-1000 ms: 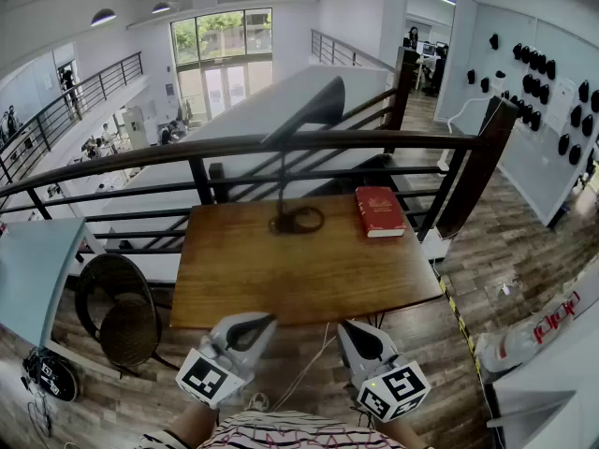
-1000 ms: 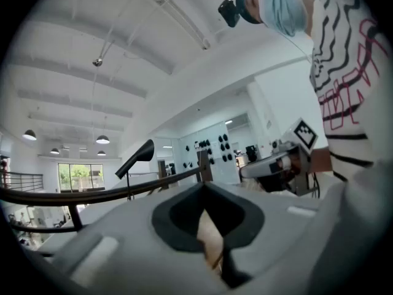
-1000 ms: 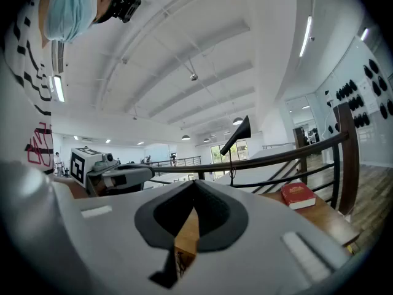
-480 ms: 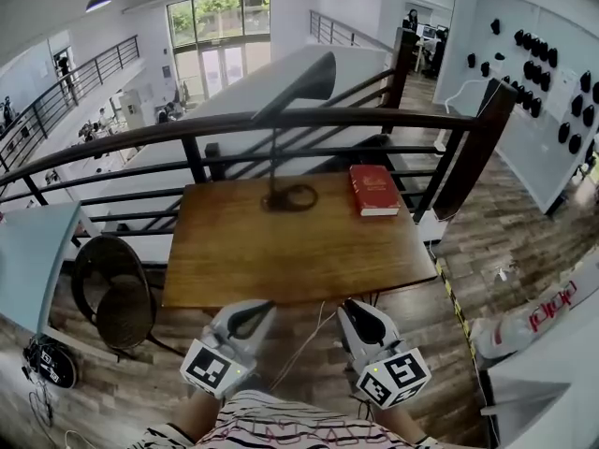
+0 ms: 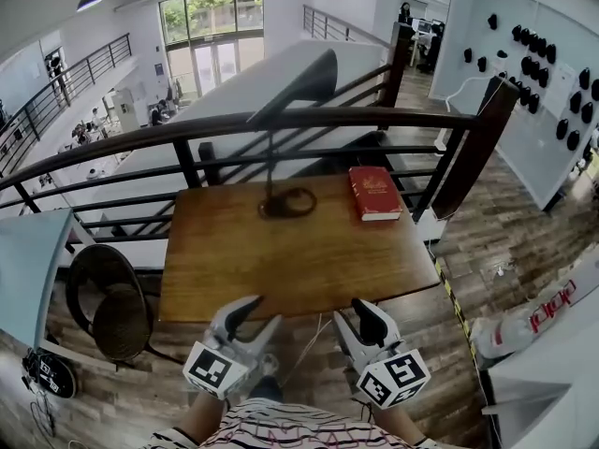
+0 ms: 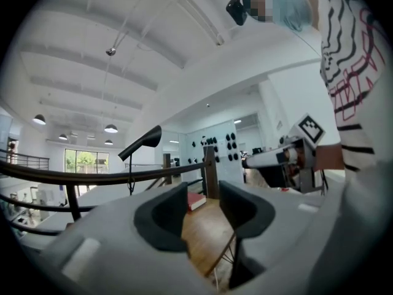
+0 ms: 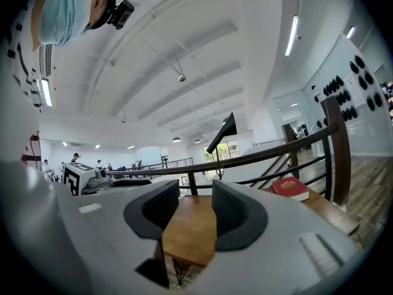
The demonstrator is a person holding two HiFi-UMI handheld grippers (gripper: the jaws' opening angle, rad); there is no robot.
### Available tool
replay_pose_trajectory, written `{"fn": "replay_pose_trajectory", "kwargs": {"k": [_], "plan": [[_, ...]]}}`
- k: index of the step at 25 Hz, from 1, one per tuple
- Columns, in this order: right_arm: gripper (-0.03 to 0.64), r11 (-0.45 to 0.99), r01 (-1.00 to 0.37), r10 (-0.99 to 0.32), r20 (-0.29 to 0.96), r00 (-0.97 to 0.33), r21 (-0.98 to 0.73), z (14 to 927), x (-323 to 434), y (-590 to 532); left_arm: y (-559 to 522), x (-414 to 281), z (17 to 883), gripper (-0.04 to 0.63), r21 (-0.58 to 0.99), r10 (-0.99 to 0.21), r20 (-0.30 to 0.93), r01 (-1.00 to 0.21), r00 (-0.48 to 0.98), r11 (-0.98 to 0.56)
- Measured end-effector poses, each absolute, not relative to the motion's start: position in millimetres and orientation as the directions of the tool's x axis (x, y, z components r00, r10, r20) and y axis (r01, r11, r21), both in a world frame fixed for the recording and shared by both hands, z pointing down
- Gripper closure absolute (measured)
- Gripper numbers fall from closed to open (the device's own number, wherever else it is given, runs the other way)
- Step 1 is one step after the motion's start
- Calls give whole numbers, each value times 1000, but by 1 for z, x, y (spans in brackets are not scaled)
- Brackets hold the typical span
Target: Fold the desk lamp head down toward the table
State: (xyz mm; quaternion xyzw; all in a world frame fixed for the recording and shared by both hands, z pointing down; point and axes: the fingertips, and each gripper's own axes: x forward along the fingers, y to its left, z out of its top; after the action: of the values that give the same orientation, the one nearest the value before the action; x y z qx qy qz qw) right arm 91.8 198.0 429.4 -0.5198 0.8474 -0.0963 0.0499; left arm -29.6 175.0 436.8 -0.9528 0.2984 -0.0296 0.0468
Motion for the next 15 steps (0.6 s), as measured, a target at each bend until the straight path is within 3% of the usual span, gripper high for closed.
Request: {"fn": "replay_pose_trajectory", "kwargs": {"k": [15], "plan": [[433,375,-907,-924,4,-383,-190,397,32,19,-16,-97,414,417,-87,-547,-19,-546,837,-833]]}}
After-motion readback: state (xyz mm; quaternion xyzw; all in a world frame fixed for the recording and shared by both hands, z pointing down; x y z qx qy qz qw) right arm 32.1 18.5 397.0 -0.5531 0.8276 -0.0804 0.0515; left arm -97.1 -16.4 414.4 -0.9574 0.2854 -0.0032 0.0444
